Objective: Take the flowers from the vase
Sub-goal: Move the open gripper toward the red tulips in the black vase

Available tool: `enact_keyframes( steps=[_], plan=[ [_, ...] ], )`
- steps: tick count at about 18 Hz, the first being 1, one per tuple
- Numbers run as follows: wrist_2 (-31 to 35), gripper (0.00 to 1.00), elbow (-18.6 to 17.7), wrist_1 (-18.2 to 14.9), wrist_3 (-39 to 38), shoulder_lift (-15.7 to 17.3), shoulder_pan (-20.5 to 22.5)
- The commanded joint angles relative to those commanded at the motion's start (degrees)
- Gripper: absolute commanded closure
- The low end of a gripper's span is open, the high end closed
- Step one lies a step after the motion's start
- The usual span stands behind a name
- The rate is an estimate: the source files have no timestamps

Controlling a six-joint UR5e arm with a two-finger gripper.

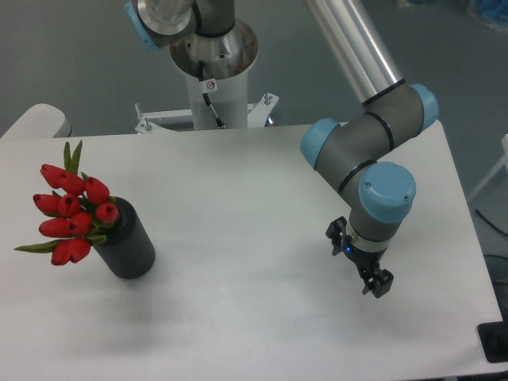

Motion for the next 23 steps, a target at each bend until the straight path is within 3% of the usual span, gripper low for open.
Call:
enact_keyframes(
  steps=[7, 9, 11, 14, 19, 23],
  plan=[
    [0.0, 0.0, -0.52, 0.17, -0.09, 0.09, -0.26],
    [-0.44, 0.0, -3.33, 3.24, -0.26, 1.22, -0.18],
    [-0.7, 0.0, -5.18, 3.43, -0.26, 2.8, 0.0],
    [-2.36, 0.0, -8.42, 3.34, -0.26, 6.14, -0.26],
    [-12.2, 0.0, -17.3, 3.34, -0.26, 14.57, -0.09],
    [-17.04, 0.0, -21.53, 3.16, -2.54, 19.24, -0.88]
  ],
)
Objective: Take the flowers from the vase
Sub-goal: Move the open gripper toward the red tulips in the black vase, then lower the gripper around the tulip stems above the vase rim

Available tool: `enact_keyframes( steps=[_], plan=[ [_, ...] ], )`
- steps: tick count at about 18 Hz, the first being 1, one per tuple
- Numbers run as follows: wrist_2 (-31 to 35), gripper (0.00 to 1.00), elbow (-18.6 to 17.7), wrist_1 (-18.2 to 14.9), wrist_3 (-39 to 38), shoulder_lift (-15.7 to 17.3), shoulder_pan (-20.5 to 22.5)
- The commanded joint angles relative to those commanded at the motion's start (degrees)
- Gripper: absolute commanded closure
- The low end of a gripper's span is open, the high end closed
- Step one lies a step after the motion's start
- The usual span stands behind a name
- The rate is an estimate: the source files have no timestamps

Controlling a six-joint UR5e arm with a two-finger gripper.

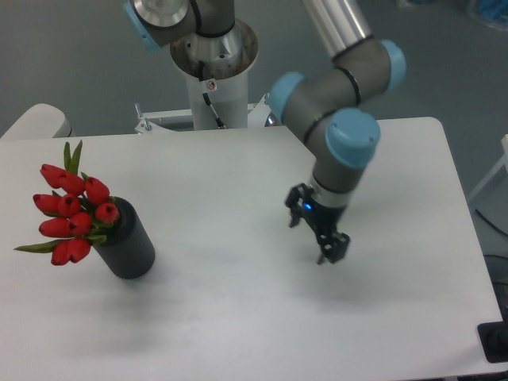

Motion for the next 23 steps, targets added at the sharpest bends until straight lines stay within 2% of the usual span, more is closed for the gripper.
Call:
enact_keyframes(
  steps=[3, 8, 14, 18, 21, 23],
  plan=[
    [-4.3, 0.0, -1.32, -0.53, -1.15, 3.25, -1.06],
    [-12.48, 0.0, -5.89, -0.53, -1.24, 8.17, -0.97],
    [-18.63, 0.0, -8.44, -0.53, -1.33, 10.72, -1.58],
    [-19.69, 0.0, -11.25, -0.53, -2.99, 13.28, -2.37],
    [-20.74, 0.0, -11.61, -0.44, -5.97, 13.72, -4.74],
    [-22.06, 0.0, -11.44, 0.17, -10.62, 13.55, -7.37]
  ],
)
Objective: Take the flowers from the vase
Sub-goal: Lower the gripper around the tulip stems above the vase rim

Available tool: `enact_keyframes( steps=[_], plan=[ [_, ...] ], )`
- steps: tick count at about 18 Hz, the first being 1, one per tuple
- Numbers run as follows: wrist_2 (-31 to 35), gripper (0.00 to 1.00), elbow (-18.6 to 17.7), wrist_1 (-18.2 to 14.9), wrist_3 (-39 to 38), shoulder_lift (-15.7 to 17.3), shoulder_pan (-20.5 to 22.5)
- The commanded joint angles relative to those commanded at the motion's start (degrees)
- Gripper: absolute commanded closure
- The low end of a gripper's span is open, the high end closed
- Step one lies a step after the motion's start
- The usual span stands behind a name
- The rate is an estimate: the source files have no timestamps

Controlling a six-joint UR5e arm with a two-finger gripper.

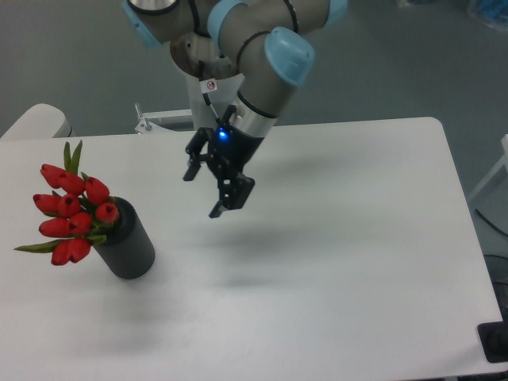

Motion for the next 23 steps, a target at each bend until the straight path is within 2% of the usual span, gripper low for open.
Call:
enact_keyframes(
  steps=[3, 8, 13, 23],
  plan=[
    [-0.45, 0.0, 1.4, 0.18, -5.11, -0.26, -1.77],
    [-2.82, 0.0, 2.72, 0.44, -7.4, -1.49, -3.79],
    [-3.0, 0.0, 3.69, 4.22, -10.57, -4.13, -6.95],
    [-3.08, 0.0, 5.89, 4.66, -13.38, -6.59, -10.12]
  ],
)
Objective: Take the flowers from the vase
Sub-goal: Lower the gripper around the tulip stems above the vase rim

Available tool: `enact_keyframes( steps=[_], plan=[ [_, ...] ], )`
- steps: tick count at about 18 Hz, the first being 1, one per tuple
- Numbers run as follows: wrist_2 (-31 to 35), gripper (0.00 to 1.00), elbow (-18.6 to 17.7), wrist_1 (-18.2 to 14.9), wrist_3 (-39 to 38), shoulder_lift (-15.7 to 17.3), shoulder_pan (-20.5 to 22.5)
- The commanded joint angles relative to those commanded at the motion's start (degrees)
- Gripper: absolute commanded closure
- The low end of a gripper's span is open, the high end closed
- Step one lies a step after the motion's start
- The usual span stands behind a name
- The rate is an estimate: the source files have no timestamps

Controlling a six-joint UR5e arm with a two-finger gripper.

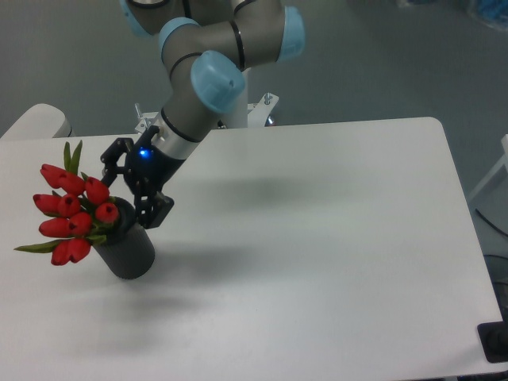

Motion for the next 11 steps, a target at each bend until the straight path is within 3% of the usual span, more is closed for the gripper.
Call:
enact_keyframes(
  steps=[6, 7, 11],
  plan=[
    [-2.98, 0.0, 0.0, 1.93, -0.44, -2.37, -1.14],
    [-3.42, 0.05, 0.09, 1.93, -0.96, -2.55, -1.58],
    [-3.52, 0.42, 0.09, 2.02, -1.06, -2.64, -1.76]
  ],
)
